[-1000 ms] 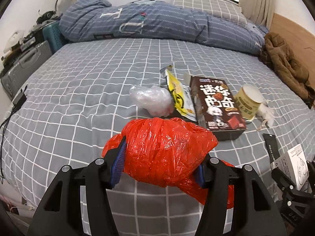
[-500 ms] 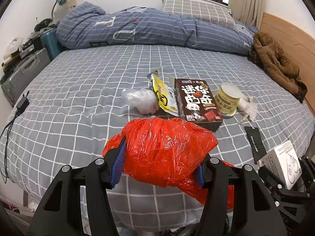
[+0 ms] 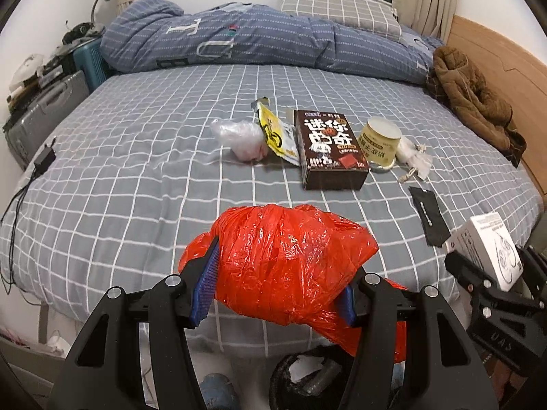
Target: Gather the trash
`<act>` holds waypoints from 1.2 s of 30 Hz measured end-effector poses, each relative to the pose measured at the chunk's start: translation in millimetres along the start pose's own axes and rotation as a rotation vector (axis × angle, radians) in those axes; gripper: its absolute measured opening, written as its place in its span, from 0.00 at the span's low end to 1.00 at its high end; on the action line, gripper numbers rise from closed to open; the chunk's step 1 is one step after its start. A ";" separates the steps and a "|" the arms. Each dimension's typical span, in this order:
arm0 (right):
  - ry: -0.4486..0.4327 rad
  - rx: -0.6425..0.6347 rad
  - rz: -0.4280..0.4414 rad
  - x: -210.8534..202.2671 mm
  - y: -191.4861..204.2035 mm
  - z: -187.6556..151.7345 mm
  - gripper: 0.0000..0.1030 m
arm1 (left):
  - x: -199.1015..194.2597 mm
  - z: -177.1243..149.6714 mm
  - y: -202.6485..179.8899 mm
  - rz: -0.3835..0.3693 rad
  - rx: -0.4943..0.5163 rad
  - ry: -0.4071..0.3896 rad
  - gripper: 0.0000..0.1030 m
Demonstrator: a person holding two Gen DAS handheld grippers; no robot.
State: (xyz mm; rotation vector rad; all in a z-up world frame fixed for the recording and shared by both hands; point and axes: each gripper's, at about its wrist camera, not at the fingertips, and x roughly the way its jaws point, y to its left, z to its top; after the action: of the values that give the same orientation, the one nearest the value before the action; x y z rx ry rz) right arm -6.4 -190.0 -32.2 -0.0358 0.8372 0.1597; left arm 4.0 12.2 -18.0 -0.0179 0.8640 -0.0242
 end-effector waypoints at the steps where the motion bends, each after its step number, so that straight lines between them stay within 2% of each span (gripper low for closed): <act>1: 0.000 0.001 0.002 -1.3 -0.2 -0.9 0.67 | -2.2 -2.8 0.6 0.000 -0.006 0.002 0.54; 19: 0.003 -0.002 0.019 -22.0 5.3 -32.4 0.67 | -25.7 -57.1 -2.6 0.004 -0.039 0.055 0.54; 36: 0.033 -0.001 0.018 -33.0 6.4 -86.1 0.67 | -35.1 -113.1 -7.0 -0.001 -0.063 0.079 0.54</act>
State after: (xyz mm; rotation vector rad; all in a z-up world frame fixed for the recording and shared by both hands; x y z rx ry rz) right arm -92.6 -196.0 -65.1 -0.0315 0.8710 0.1767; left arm -105.0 5.6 -64.5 -0.0767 0.9433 0.0017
